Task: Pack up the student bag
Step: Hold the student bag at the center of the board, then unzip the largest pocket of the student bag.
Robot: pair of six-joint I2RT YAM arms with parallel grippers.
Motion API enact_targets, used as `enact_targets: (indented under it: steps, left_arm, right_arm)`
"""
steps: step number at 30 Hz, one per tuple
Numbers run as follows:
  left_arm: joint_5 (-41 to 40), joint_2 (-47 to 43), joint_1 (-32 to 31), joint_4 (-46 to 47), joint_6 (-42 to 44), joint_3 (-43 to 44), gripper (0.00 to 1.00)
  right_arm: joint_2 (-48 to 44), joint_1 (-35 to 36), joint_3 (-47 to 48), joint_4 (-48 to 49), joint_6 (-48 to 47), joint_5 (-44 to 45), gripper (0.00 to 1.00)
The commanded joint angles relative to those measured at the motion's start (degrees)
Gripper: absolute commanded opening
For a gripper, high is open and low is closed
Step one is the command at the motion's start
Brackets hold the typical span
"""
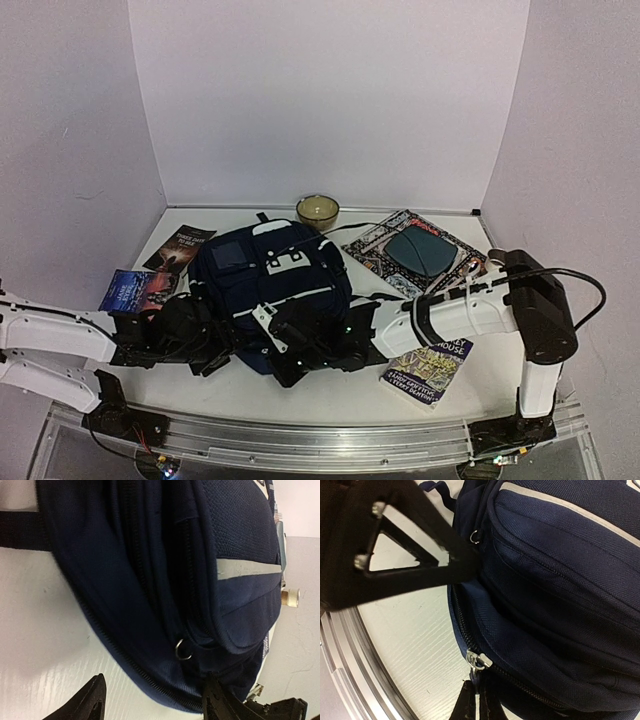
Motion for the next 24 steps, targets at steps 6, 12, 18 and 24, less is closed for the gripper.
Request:
enact_targets:
  steps: [6,12,18,24]
  left_arm:
    - [-3.83,7.3,-3.31,8.39,-2.01,4.63,0.37]
    - [-9.69,3.38,-3.27,4.79,-0.07,3.3,0.0]
    - [-17.87,-2.4,-3.04,-7.34,1.14,2.41,0.0]
    - [-18.43,-5.48,0.54,-12.75,3.33,-0.21,0.0]
  right_arm:
    - [-1.71,0.23,0.71,2.23,-1.48,1.77,0.0]
    - [-5.29,-0.12,-3.53,-0.24,-2.4,6.39,0.0]
    - [-11.47,-4.65,-11.52,-5.75,-4.33,9.73,0.0]
    - [-18.91,-13.64,-19.18,-8.79,-7.57,7.83,0.0]
